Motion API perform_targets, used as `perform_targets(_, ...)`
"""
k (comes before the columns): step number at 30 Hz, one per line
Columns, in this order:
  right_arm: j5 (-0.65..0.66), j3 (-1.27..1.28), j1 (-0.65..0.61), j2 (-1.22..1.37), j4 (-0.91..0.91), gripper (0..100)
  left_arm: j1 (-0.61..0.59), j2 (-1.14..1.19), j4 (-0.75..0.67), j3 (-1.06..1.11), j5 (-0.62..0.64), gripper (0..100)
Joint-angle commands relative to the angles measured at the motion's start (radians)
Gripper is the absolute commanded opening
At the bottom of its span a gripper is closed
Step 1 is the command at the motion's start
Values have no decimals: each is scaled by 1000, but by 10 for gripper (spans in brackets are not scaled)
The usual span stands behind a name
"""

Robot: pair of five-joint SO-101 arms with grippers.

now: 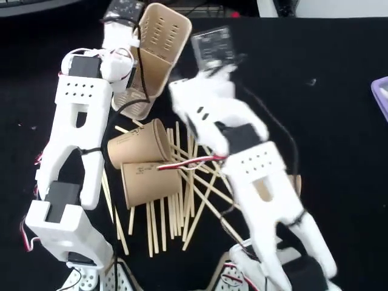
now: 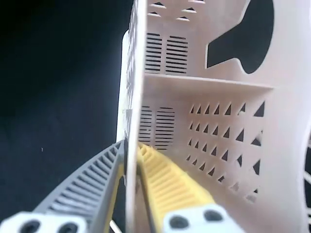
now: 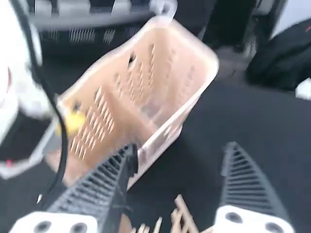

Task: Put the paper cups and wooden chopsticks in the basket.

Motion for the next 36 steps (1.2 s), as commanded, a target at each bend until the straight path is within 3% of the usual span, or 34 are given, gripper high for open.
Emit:
perform_targets(1,6,-59,74,-88,-34,148,18,-55,-11,-59,-109,31)
perform_targets(5,14,-62,124,-45,-69,123,58,-57,38,-68,-218,31)
perform_targets(14,115,-87,183,125,-71,278,150,-141,158,-91,-253,31)
perform_targets(30,120,-91,245,323,-224,211,186,-180,160,-30,-252,30)
perform_targets(33,175,-137,239,344,-152,25,186,-176,158,-31,-252,30)
perform_targets(36,218,-147,247,338,-141,8,182,-176,158,-31,-252,30)
